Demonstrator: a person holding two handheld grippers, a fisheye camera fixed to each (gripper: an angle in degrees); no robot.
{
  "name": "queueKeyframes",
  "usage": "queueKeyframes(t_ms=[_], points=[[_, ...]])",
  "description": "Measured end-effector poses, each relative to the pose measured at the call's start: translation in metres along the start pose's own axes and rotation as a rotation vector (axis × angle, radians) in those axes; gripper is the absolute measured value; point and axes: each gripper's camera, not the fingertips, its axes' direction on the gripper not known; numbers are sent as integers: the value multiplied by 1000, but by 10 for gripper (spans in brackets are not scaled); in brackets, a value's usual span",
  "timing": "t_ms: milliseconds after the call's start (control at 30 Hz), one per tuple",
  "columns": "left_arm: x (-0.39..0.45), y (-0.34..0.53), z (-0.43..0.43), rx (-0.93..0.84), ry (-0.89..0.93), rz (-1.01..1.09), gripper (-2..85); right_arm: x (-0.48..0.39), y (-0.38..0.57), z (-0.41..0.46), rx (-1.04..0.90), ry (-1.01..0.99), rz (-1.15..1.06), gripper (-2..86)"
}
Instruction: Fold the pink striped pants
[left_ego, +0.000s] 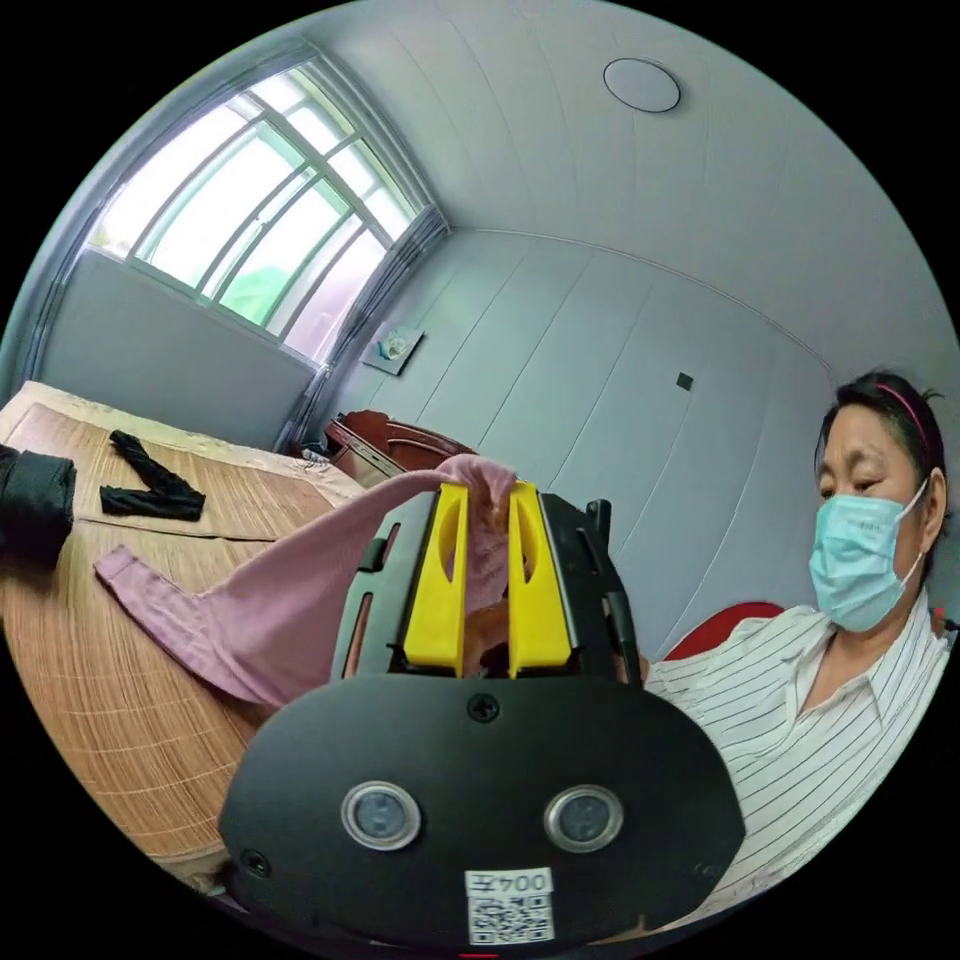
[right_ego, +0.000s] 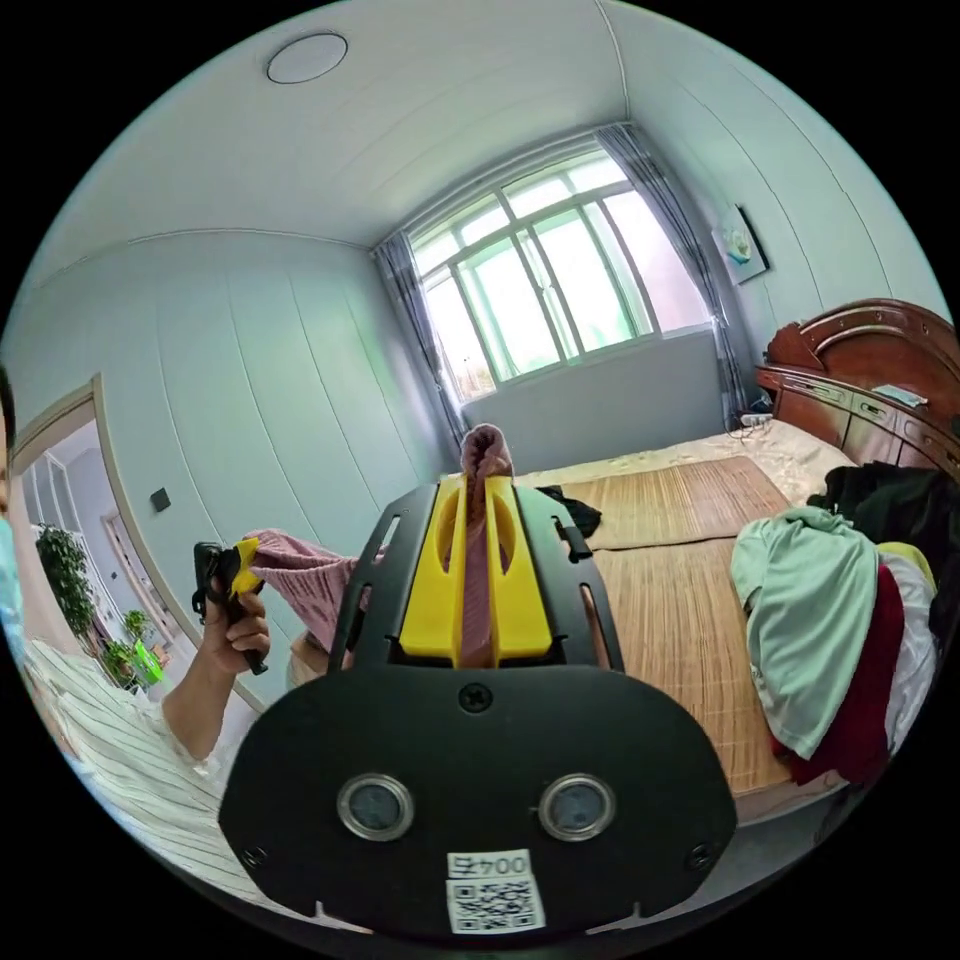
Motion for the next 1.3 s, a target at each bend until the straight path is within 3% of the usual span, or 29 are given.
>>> queueKeyframes(t_ms=[233,467,600,867,1133,1300], points=[[90,-144,-66,149,-81,197,61,-95,-136,-10,149,-14,-145,39],[144,-203,-132,139,-178,266,61,-172,-200,18,143,-85,-220,39],[133,-185,-158,107,-240,260,60,-190,-188,56,40,-122,-302,39],[20,-107,-151,-31,-94,63,66,-164,-143,126,-301,-205,-429,39],[-60,-22,-78,-129,145,-107,68,-163,-109,169,-607,-332,-638,39],[-70,4,-41,-150,194,-122,68,-178,-85,193,-745,-361,-750,39]])
